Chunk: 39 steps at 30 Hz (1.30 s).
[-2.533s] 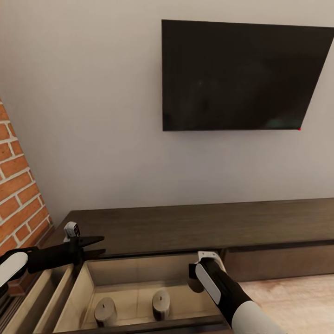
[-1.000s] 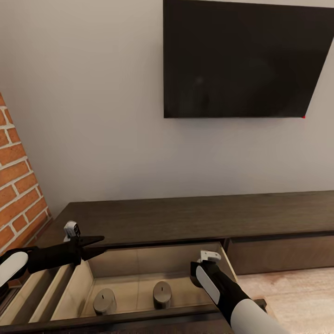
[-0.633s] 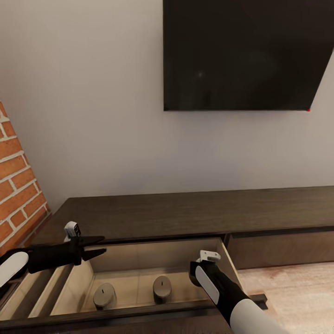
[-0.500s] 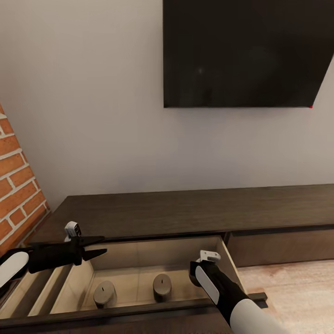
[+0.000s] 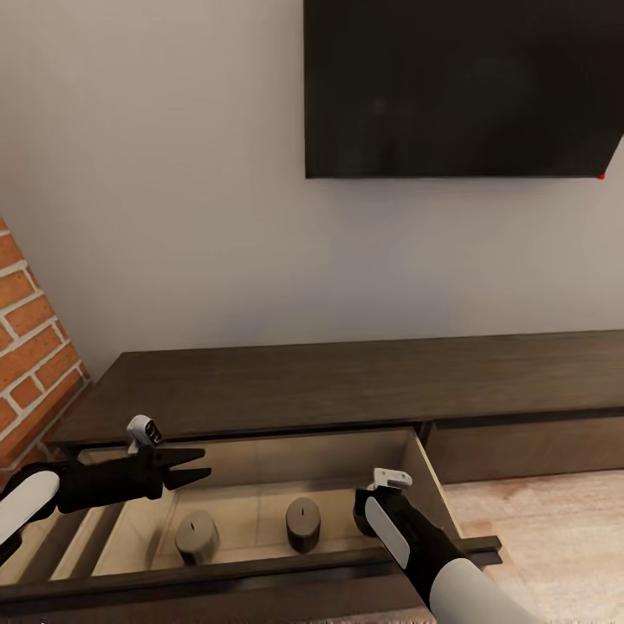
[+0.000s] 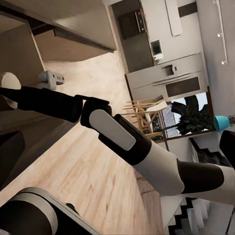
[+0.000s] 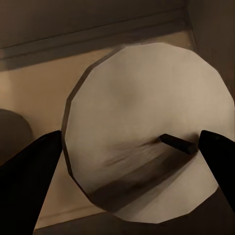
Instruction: Place each of the two pumpkins and all three candles from the living room inside a cabinet in the living room (use any cabinet), then make sure every cabinet is closed, and position the cauldron so it is next to a table in the living room.
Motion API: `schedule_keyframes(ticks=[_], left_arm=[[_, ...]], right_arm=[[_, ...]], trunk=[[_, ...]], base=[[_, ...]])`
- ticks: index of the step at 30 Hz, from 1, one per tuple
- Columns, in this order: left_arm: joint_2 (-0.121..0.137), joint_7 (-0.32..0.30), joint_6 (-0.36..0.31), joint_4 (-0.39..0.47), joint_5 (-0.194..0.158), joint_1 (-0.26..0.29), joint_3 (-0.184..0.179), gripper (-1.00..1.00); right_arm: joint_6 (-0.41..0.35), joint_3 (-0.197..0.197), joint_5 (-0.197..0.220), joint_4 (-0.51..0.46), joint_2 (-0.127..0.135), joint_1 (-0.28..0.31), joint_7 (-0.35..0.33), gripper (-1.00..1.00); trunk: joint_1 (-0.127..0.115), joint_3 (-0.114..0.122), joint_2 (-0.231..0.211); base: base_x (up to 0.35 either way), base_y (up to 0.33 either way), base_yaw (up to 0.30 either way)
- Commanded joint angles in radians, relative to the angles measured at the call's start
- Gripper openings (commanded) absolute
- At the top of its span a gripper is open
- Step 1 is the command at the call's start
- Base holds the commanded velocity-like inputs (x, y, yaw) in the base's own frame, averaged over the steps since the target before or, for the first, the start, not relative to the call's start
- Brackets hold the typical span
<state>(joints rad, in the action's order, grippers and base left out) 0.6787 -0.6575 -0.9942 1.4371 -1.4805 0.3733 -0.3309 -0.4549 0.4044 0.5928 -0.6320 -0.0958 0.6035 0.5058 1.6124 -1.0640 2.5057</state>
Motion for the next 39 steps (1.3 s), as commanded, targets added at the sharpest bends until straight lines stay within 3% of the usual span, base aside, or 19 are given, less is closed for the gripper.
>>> schedule_keyframes(ticks=[1,9,39], left_arm=[[0.001,-0.004,-0.003,0.000,-0.001,0.001,-0.002,1.00],[0.001,-0.004,-0.003,0.000,-0.001,0.001,-0.002,1.00],[0.001,-0.004,-0.003,-0.003,-0.001,0.001,-0.001,1.00]], right_arm=[[-0.002,0.005,0.007,-0.002,0.001,0.001,0.010,-1.00],[-0.002,0.005,0.007,-0.002,0.001,0.001,0.010,-1.00],[-0.002,0.005,0.006,-0.002,0.001,0.001,0.008,-1.00]], trunk=[[0.000,-0.005,0.001],[0.004,-0.036,0.003],[0.004,-0.036,0.003]], base=[[0.000,0.000,0.000],[0.000,0.000,0.000],[0.035,0.000,0.000]])
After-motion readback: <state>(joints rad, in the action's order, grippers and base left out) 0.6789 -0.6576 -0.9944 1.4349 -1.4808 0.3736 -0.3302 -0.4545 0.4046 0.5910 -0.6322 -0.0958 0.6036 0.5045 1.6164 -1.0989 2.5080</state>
